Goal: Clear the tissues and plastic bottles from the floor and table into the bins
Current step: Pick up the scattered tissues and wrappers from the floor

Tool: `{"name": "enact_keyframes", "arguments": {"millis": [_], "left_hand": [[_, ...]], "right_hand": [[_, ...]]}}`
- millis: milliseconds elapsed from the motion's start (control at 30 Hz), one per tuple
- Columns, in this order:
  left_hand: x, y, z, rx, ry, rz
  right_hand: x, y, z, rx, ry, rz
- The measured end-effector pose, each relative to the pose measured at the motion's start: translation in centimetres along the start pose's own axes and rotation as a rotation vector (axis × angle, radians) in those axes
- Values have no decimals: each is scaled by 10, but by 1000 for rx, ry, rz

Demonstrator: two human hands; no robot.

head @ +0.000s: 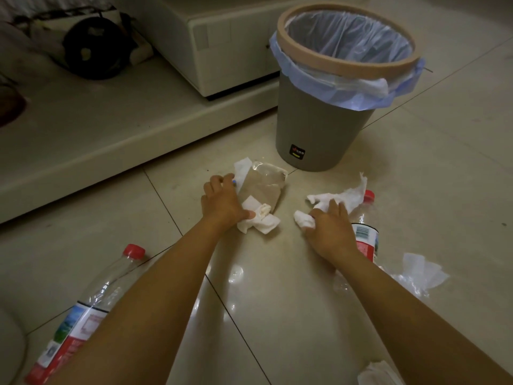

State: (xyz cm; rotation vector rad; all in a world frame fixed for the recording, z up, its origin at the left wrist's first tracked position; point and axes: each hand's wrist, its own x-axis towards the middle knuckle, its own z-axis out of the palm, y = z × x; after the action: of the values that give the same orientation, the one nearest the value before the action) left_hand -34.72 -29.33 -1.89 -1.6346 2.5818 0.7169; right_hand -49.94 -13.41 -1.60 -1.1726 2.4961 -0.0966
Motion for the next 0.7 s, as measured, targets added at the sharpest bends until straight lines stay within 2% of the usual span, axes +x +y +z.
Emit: {"name": "enact_keyframes", "arguments": {"millis": [100,167,267,500,700], "left_hand": [[10,5,3,0,-164,62],[12,9,6,32,-204,119],[7,15,11,67,-152,188],[-19,14,18,-121,-184,135],[-57,-4,-7,-295,-128,100]], "right_hand": [[0,1,0,78,-38,5],[-1,3,-1,81,-43,-3],[-6,7,-3,50,-5,-54],[-33,-2,-4,119,75,-124],[-63,-24,-26,-65,198,-210]]}}
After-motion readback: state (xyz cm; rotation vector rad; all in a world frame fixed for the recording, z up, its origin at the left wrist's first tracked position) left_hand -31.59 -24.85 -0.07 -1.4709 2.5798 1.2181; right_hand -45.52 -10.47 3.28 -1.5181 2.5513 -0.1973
